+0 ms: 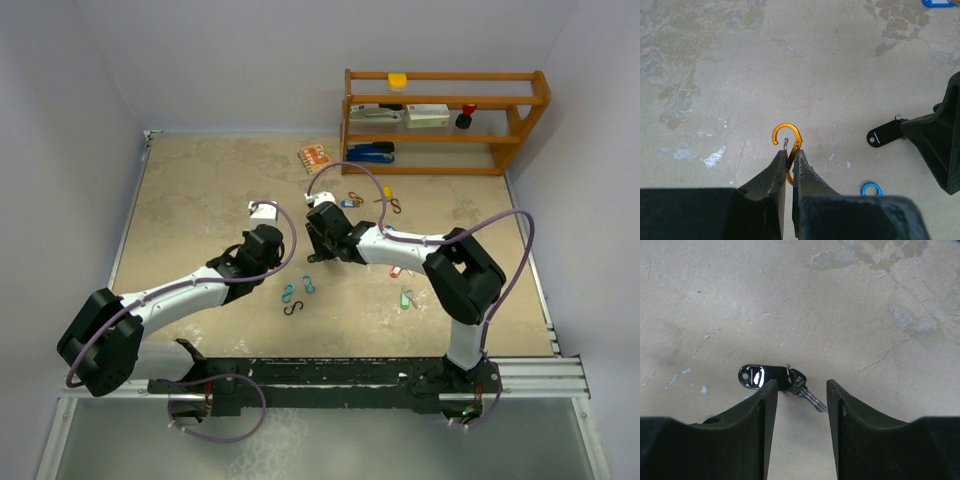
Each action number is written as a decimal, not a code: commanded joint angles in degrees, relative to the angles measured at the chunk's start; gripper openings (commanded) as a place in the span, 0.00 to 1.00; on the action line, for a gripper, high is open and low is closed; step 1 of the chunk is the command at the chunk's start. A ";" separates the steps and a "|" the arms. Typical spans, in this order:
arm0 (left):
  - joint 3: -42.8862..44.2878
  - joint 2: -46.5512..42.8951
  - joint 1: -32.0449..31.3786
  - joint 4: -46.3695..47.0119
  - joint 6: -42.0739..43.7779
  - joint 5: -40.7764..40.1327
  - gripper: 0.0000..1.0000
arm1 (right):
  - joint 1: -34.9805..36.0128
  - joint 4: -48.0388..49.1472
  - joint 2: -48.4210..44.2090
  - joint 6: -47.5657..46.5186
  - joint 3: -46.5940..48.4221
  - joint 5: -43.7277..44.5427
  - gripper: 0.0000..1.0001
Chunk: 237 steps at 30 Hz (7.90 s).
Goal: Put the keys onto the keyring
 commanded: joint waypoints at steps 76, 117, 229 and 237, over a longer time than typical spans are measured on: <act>10.15 7.23 0.48 5.87 6.46 25.58 0.00 | -4.71 21.68 -22.68 -13.90 -18.87 -20.79 0.00; 12.49 10.31 -1.08 9.77 3.08 25.05 0.00 | -4.61 25.64 -20.96 -15.31 -19.86 -26.34 0.00; 8.60 0.82 -0.67 0.79 -16.01 -10.30 0.65 | -4.09 23.04 -22.43 -14.56 -20.34 -22.75 0.00; 7.94 0.88 -0.56 0.99 -16.22 -9.24 0.70 | -4.23 18.17 -15.20 -11.45 -10.52 -15.85 0.00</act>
